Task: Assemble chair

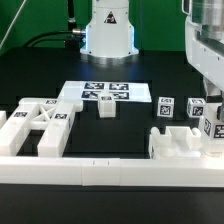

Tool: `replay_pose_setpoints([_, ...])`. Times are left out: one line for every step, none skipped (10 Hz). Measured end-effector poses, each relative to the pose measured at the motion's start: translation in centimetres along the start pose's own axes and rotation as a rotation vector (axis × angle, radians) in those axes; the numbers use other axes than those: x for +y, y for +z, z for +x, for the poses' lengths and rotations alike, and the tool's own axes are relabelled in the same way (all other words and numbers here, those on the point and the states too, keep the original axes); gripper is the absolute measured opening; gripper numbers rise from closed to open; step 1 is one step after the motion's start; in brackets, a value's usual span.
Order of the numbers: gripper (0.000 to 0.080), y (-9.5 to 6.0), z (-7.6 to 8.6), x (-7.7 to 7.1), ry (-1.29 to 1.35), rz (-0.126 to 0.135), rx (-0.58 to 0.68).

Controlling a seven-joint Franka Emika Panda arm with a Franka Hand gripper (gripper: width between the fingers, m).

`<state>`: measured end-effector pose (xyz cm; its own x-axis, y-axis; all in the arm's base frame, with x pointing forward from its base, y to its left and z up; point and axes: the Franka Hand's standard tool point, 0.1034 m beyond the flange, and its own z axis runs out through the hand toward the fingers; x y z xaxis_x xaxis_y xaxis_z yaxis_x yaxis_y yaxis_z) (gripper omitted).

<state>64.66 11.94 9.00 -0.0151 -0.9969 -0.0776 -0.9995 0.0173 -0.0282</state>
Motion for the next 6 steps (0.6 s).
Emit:
replay_pose_setpoints([0.0285, -0.01, 0.04, -0.03, 0.062, 0.000, -0.005])
replay_pose_setpoints([0.0303, 0.00, -0.07, -0.01, 0.059, 0.000, -0.008])
replay_pose_setpoints([0.0438, 0.02, -0.07, 0.01, -0.002, 0.000, -0.008])
replay_pose_setpoints([0.0574, -0.09, 0.16, -0.15, -0.054, 0.002, -0.012])
replay_pose_setpoints([0.0574, -0.06, 0.17, -0.13, -0.111, 0.002, -0.010])
replay_pose_setpoints([0.0635, -0.04, 0.15, -0.11, -0.224, 0.002, -0.010])
